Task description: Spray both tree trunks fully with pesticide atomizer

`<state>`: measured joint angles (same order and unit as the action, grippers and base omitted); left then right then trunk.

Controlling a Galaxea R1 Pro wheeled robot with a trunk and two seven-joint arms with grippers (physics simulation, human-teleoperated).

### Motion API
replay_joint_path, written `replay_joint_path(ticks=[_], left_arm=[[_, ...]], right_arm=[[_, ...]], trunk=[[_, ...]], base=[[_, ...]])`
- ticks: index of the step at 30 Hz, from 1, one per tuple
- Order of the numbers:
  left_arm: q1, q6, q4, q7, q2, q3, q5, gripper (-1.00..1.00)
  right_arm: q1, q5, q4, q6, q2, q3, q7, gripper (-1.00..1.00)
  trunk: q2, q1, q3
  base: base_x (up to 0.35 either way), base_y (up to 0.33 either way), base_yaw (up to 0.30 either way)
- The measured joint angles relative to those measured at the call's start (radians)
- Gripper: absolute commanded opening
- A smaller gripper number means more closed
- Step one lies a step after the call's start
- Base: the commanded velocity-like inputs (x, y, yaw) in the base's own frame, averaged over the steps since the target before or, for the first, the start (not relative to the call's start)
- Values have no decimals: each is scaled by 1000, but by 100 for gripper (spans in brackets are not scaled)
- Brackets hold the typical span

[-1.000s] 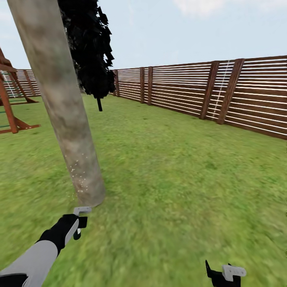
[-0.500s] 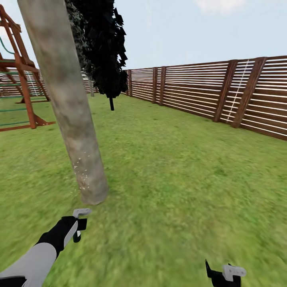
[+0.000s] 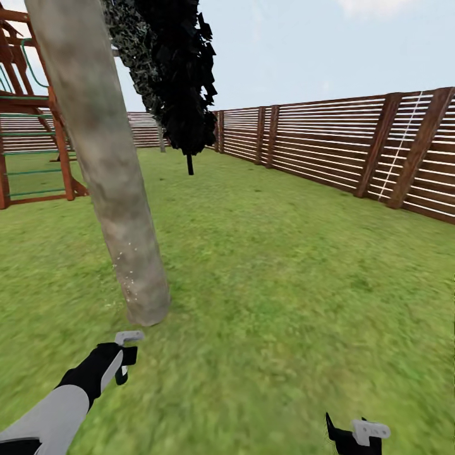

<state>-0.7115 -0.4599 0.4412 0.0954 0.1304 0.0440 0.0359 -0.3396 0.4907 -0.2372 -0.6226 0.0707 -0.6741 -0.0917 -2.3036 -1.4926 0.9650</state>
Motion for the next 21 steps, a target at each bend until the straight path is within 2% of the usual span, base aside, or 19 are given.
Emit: replay_joint_path(ticks=[7, 18, 21], left_arm=[[0, 1, 0, 0, 0, 10, 0, -100], [1, 0, 0, 1, 1, 12, -1, -100], [5, 0, 0, 17, 1, 12, -2, -100]], right_arm=[[0, 0, 0, 0, 0, 0, 0, 100], [0, 0, 0, 0, -1, 0, 0, 100], [0, 0, 0, 0, -2, 0, 0, 100]], trunk=[[0, 0, 0], [0, 0, 0], [0, 0, 0]], base=[[138, -271, 44], [148, -265, 265], [216, -217, 277]])
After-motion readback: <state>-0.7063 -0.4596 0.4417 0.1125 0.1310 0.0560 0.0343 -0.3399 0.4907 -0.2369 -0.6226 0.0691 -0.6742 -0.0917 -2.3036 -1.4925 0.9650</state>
